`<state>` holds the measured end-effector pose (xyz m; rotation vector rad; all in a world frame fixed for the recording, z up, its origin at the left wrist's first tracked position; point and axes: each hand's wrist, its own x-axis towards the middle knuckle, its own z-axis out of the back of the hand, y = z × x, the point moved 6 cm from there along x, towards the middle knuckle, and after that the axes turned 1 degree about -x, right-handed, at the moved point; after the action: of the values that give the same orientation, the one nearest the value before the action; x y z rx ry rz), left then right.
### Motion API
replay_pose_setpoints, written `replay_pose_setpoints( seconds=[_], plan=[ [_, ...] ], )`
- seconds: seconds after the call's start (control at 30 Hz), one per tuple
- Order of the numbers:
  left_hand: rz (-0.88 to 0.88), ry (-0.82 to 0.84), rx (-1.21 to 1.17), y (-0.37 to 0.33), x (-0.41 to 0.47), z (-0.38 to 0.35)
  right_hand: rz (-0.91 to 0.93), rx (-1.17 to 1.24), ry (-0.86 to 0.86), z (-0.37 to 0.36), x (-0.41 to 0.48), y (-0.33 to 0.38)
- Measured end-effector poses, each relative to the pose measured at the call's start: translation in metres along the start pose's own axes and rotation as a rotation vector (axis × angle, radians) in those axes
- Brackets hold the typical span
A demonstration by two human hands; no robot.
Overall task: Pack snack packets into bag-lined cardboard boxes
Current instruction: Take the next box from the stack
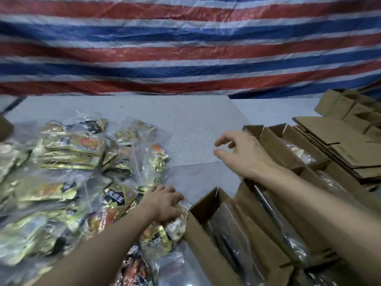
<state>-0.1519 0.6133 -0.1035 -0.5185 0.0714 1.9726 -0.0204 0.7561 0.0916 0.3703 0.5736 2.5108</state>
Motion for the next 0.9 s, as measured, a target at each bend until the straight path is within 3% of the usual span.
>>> replay_pose_setpoints(
  seconds=[0.13, 0.23, 0.3, 0.37, 0.43, 0.57, 0.77, 0.9],
  plan=[
    [-0.026, -0.302, -0.026, -0.011, -0.038, 0.022, 0.086, -0.105, 0.403, -0.047, -0.036, 0.026],
    [-0.004, -0.454, -0.131, -0.026, -0.066, 0.039, 0.071, -0.234, 0.555, -0.058, -0.055, 0.022],
    [0.058, -0.308, -0.287, -0.038, -0.074, 0.035, 0.044, -0.296, 0.55, -0.054, -0.06, 0.016],
    [0.046, -0.067, -0.534, -0.057, -0.075, 0.02, 0.009, -0.31, 0.502, -0.046, -0.061, 0.012],
    [0.011, 0.05, -0.686, -0.078, -0.075, 0.011, -0.028, -0.32, 0.47, -0.04, -0.064, 0.006],
    [-0.015, 0.036, -0.785, -0.101, -0.07, 0.003, -0.085, -0.371, 0.421, -0.028, -0.073, -0.006],
    [0.1, 0.149, -1.413, -0.11, -0.085, -0.019, -0.029, -0.254, 0.331, -0.013, -0.107, -0.005],
    [0.148, 0.154, -1.631, -0.129, -0.104, -0.032, -0.022, -0.283, 0.386, -0.026, -0.131, -0.005]
  ],
)
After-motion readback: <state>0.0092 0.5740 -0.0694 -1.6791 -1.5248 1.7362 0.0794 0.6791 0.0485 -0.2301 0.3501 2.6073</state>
